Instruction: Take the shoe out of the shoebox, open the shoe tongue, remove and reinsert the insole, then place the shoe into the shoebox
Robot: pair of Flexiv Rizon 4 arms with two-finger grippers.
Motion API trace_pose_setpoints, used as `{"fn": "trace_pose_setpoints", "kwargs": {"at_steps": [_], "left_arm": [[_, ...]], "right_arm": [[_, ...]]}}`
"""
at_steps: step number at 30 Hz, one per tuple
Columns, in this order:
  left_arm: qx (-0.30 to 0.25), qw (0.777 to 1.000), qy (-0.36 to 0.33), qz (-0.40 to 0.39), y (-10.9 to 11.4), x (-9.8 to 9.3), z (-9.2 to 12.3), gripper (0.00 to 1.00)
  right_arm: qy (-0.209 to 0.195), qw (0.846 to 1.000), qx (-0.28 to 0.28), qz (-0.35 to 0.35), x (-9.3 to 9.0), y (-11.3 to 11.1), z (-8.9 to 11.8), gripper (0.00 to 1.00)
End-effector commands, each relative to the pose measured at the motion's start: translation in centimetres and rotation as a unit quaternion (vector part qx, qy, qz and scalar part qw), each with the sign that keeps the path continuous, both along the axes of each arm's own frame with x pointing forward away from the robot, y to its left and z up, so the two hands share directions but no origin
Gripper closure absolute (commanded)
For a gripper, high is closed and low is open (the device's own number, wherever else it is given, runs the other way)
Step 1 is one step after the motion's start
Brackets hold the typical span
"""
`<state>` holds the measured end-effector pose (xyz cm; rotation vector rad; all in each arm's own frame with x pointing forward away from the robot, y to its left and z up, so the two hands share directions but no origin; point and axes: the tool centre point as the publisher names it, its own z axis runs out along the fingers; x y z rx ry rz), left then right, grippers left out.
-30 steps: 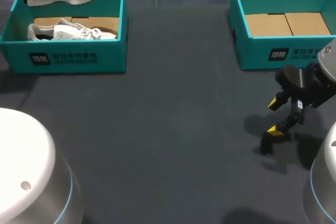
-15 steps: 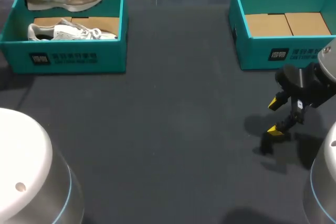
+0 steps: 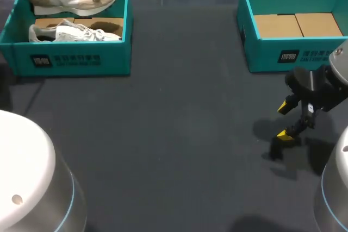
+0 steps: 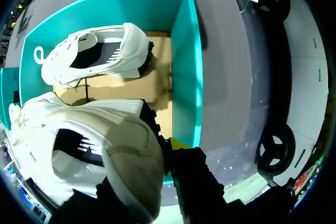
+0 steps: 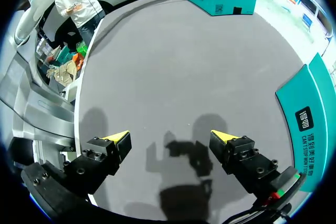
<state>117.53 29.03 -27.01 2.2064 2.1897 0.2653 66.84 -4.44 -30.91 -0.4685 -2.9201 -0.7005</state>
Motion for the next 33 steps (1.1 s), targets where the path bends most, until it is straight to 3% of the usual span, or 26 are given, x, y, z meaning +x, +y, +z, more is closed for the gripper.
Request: {"fn": "trace_pose_setpoints", "kwargs": {"at_steps": [1, 9, 33], "left_arm": [[0.01, 1.0, 0.01, 0.005, -0.3, 0.6, -0.7, 1.0], [0.039, 0.999, 0.014, 0.015, 0.0, 0.4, -2.2, 1.0], [0.05, 0.997, 0.05, 0.033, -0.7, 2.1, -7.2, 1.0]], "right_arm": [[-0.001, 1.0, -0.001, -0.001, -0.1, 0.0, 0.0, 0.0], [-0.001, 1.0, -0.001, -0.001, -0.1, 0.0, 0.0, 0.0], [-0.001, 1.0, -0.001, -0.001, -0.1, 0.0, 0.0, 0.0]]}}
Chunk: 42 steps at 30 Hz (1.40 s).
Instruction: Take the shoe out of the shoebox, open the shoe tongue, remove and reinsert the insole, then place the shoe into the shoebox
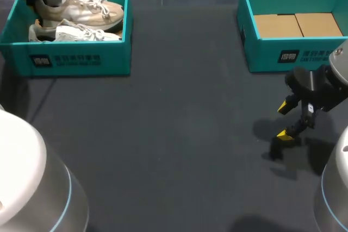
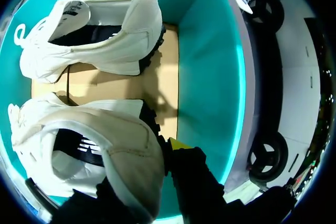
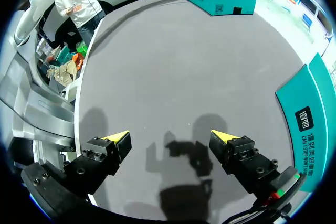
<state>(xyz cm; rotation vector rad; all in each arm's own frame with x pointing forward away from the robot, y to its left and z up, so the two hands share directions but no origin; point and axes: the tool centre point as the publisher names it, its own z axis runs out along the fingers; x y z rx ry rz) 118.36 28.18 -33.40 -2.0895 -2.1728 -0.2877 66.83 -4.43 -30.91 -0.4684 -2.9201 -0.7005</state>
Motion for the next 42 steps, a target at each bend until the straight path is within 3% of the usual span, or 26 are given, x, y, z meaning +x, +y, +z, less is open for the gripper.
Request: {"fn": "trace_pose_setpoints", "kwargs": {"at_steps": [1, 14, 22, 26, 34, 38, 42], "left_arm": [[-0.004, 1.0, 0.012, 0.006, 0.2, 1.4, -0.9, 1.0], [-0.018, 1.0, 0.023, -0.001, 0.1, 1.9, -2.8, 1.0], [-0.032, 0.998, 0.045, -0.03, 0.1, 1.1, -3.4, 1.0], [-0.036, 0.997, 0.053, -0.04, 0.0, 0.5, -3.7, 0.95], [-0.04, 0.997, 0.054, -0.042, -0.2, 0.3, -3.6, 0.63], [-0.053, 0.997, 0.044, -0.033, -0.3, 0.4, -2.9, 0.35], [-0.069, 0.996, 0.033, -0.034, -0.5, 0.2, -1.5, 0.15]], "right_arm": [[-0.001, 1.0, -0.001, -0.001, -0.1, 0.0, 0.0, 0.0], [-0.001, 1.0, -0.001, -0.001, -0.1, 0.0, 0.0, 0.0], [-0.001, 1.0, -0.001, -0.001, -0.1, 0.0, 0.0, 0.0], [-0.001, 1.0, -0.001, -0.001, -0.1, 0.0, 0.0, 0.0], [-0.001, 1.0, -0.001, -0.001, -0.1, 0.0, 0.0, 0.0], [-0.001, 1.0, -0.001, -0.001, -0.1, 0.0, 0.0, 0.0], [-0.001, 1.0, -0.001, -0.001, -0.1, 0.0, 0.0, 0.0]]}}
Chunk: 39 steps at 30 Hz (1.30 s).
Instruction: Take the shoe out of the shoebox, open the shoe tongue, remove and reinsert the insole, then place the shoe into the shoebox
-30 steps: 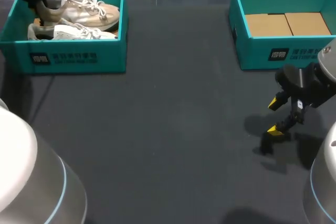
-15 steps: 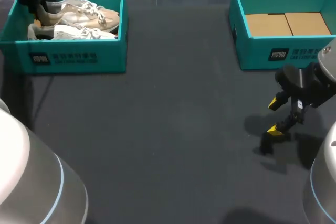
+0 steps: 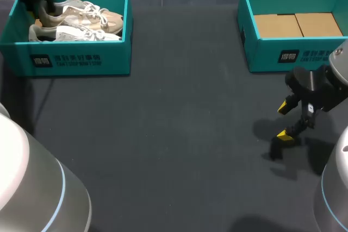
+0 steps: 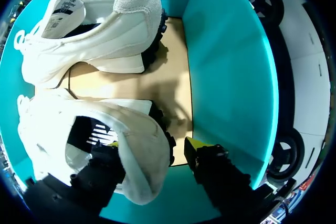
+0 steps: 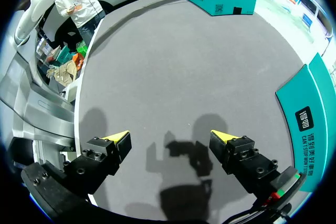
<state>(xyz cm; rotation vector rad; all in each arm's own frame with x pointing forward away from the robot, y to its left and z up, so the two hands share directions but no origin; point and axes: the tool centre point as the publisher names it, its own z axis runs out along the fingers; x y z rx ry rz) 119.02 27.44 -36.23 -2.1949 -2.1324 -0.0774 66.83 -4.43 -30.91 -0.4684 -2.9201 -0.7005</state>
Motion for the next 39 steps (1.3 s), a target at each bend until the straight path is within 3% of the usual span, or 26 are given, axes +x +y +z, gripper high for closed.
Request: {"fn": "trace_pose_setpoints", "kwargs": {"at_steps": [1, 4, 14, 19, 27, 37, 39], "left_arm": [[-0.014, 1.0, -0.009, -0.003, 0.1, -0.7, 1.8, 0.11], [-0.028, 0.999, -0.018, -0.001, -0.2, -1.2, 3.2, 0.0], [-0.075, 0.997, -0.037, 0.001, -2.0, -3.1, 9.0, 0.0], [-0.078, 0.996, -0.047, -0.006, -2.6, -6.0, 11.8, 0.0], [-0.061, 0.997, -0.045, -0.004, -2.6, -11.8, 12.8, 0.0], [-0.061, 0.997, -0.045, -0.004, -2.6, -11.8, 12.8, 0.0], [-0.044, 0.998, -0.052, -0.002, -2.8, -12.8, 12.4, 0.0]], "right_arm": [[-0.001, 1.0, -0.001, -0.001, -0.1, 0.0, 0.0, 0.0], [-0.001, 1.0, -0.001, -0.001, -0.1, 0.0, 0.0, 0.0], [-0.001, 1.0, -0.001, -0.001, -0.1, 0.0, 0.0, 0.0], [-0.001, 1.0, -0.001, -0.001, -0.1, 0.0, 0.0, 0.0], [-0.001, 1.0, -0.001, -0.001, -0.1, 0.0, 0.0, 0.0], [-0.001, 1.0, -0.001, -0.001, -0.1, 0.0, 0.0, 0.0], [-0.001, 1.0, -0.001, -0.001, -0.1, 0.0, 0.0, 0.0]]}}
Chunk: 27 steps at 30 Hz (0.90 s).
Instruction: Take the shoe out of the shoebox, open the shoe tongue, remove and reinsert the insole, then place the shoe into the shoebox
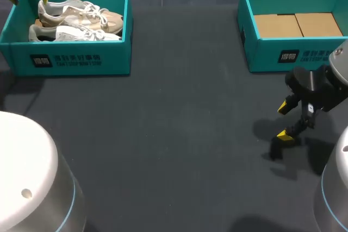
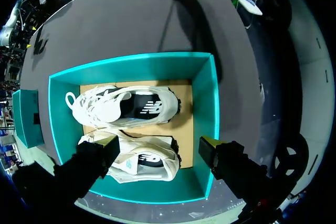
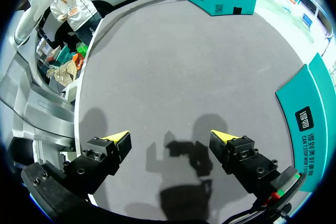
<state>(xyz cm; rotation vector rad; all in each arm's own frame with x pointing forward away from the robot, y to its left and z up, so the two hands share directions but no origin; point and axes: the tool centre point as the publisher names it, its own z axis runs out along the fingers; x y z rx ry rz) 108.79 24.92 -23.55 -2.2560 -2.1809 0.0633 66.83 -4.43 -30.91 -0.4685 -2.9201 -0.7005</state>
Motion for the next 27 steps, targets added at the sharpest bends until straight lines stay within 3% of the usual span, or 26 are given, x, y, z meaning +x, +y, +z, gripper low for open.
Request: {"fn": "trace_pose_setpoints", "kwargs": {"at_steps": [1, 5, 13, 18, 27], "left_arm": [[0.021, 0.999, -0.049, 0.0, -0.3, -3.0, -0.6, 0.0], [0.038, 0.998, -0.04, 0.004, -0.4, -3.7, -2.0, 0.0], [0.048, 0.998, -0.037, 0.005, 0.2, -3.6, -3.9, 0.01], [0.049, 0.998, -0.026, 0.004, 1.1, -3.7, -5.2, 0.22], [0.057, 0.998, -0.014, -0.002, 1.6, -3.9, -7.9, 0.09]], "right_arm": [[-0.001, 1.0, -0.001, -0.001, -0.1, 0.0, 0.0, 0.0], [-0.001, 1.0, -0.001, -0.001, -0.1, 0.0, 0.0, 0.0], [-0.001, 1.0, -0.001, -0.001, -0.1, 0.0, 0.0, 0.0], [-0.001, 1.0, -0.001, -0.001, -0.1, 0.0, 0.0, 0.0], [-0.001, 1.0, -0.001, -0.001, -0.1, 0.0, 0.0, 0.0]]}}
